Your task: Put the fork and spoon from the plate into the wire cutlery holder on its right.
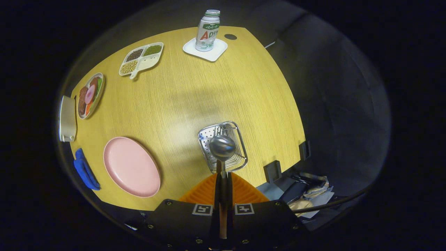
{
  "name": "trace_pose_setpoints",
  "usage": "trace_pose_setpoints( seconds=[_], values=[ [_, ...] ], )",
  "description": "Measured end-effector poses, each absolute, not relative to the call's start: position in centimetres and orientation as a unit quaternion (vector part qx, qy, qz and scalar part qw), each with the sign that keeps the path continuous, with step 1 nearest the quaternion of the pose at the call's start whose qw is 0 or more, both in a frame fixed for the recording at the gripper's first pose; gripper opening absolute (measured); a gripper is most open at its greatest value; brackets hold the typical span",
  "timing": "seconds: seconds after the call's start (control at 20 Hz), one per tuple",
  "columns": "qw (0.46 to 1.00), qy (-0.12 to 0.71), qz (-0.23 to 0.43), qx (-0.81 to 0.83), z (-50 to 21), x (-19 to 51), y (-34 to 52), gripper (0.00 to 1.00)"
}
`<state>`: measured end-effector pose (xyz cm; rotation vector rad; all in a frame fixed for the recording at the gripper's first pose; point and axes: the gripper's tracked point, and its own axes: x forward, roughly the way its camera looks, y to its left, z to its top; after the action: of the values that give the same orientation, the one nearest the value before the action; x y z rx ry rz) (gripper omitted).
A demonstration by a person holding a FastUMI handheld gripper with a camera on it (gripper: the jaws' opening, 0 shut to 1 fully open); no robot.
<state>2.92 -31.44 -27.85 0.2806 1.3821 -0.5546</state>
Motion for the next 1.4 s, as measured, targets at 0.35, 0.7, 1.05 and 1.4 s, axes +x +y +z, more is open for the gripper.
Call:
trace_pose_setpoints(
  seconds=[0.35,0.7,1.05,1.4],
  values=[
    [0.74,0.615,-0.245,0.121,-27.1,3.6,-31.6,0.32],
    [0.788,0.548,-0.261,0.103,-24.6,5.5,-31.6,0.32],
    [0.883,0.382,-0.265,0.061,-19.3,7.6,-29.7,0.32],
    [0.952,0.142,-0.264,0.055,-8.3,7.2,-26.7,0.32]
  ],
)
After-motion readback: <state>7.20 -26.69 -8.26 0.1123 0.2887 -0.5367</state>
